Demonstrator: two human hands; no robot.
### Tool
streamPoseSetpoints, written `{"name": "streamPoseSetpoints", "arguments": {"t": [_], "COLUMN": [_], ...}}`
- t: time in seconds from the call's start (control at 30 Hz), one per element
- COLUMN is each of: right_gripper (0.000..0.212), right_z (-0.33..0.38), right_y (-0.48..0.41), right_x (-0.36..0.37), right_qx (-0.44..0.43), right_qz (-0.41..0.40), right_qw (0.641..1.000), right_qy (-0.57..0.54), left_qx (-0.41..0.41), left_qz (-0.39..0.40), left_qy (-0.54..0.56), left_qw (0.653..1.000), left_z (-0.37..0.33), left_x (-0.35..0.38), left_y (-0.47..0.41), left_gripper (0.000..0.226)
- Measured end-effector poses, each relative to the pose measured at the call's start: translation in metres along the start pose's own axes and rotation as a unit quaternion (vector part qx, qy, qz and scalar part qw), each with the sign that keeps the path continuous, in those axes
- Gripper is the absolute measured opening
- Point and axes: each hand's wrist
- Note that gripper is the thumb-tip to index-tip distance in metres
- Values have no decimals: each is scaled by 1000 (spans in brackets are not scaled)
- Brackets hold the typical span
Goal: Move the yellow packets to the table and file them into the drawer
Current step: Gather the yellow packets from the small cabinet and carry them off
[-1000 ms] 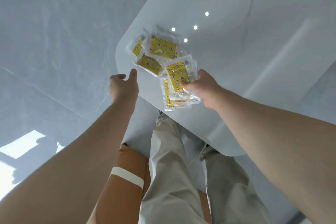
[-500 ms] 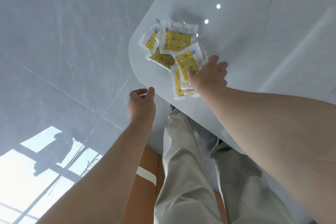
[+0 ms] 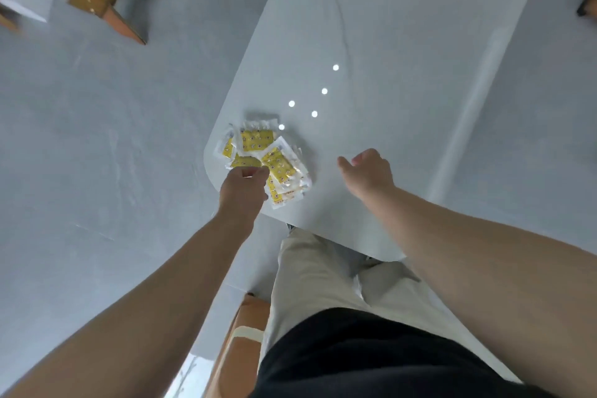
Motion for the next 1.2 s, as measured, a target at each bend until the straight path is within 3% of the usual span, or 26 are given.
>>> {"name": "streamPoseSetpoints", "arguments": {"t": [0.1, 0.2, 0.37, 0.57, 0.7, 0.97, 1.2], "right_gripper": [30, 29, 27, 27, 31, 24, 24], "right_z": [-16, -46, -128, -251, -338, -518, -605], "right_y": [26, 53, 91, 114, 113, 113, 113], "right_x": [-59, -113, -191, -257, -300, -399, -468], "right_qx": [25, 68, 140, 176, 184, 204, 206], "right_qz": [-2, -7, -65, -139, -145, -137, -153], "right_qw": [993, 961, 877, 776, 728, 684, 638], "right_qy": [-118, -266, -454, -589, -644, -687, -726], "left_qx": [50, 101, 176, 224, 232, 162, 194], "left_qz": [66, 129, 198, 280, 305, 298, 308], "left_qy": [-56, -125, -236, -311, -321, -308, -348], "left_qw": [995, 979, 935, 880, 866, 889, 864], "left_z": [-45, -84, -132, -144, -125, -69, -77], "left_x": [18, 50, 133, 258, 349, 521, 623], "left_y": [37, 72, 135, 239, 303, 404, 467], "left_gripper": [17, 14, 15, 16, 12, 14, 10]}}
Point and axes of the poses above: each hand's wrist, its own y-axis away from the middle knuckle, its own x-axis out of the palm, z = x × y, and after that the axes turned 5 degrees about -y, right-handed
